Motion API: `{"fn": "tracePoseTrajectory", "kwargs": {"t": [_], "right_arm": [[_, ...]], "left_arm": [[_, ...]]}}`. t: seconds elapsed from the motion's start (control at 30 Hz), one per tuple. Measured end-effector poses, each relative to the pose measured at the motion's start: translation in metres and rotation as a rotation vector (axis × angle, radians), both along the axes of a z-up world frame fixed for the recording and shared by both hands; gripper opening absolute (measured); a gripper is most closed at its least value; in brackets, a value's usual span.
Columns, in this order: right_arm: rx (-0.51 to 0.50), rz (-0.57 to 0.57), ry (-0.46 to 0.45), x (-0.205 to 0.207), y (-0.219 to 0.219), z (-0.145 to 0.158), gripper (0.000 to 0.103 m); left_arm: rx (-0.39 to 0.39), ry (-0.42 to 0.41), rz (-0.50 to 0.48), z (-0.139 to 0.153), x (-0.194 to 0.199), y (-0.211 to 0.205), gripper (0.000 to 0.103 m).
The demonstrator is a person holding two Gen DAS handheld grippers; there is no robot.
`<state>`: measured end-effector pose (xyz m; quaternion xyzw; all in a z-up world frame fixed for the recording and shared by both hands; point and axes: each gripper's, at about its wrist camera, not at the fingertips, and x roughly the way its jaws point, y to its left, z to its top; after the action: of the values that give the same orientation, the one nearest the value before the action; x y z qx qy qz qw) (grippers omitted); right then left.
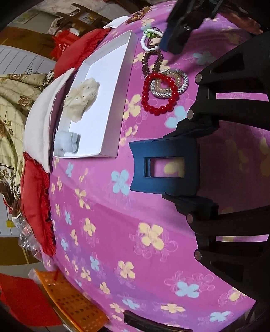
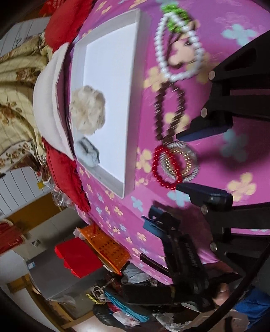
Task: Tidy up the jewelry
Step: 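Grasp the red bead bracelet with the right tool while the left holds the claw clip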
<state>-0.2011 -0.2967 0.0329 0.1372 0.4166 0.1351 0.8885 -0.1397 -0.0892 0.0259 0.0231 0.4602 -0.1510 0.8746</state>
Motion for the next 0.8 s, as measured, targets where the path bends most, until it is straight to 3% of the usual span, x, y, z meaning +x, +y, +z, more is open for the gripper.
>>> {"fn": "tracePoseTrajectory", "kwargs": {"t": [0.33,0.63,0.73,0.8], "right_arm": [[-0.196,0.137,0.085,0.062,0.028,-0.02,0.033],[-0.378,0.22,0.082,0.07,0.056,-0.023,0.033],[-0.4,0.247,0.092,0.071,0.066,-0.022,0.009],[-0.399,0.252,0.097,0.071,0.07,-0.021,0.009]], "left_arm": [[-0.005,-0.011,0.002,0.003,0.004,0.009,0.045],[-0.037,0.004,0.005,0.006,0.012,0.016,0.045],[-0.031,-0.001,0.004,0.006,0.011,0.015,0.045],[-0.027,-0.006,0.004,0.007,0.011,0.016,0.045]]}}
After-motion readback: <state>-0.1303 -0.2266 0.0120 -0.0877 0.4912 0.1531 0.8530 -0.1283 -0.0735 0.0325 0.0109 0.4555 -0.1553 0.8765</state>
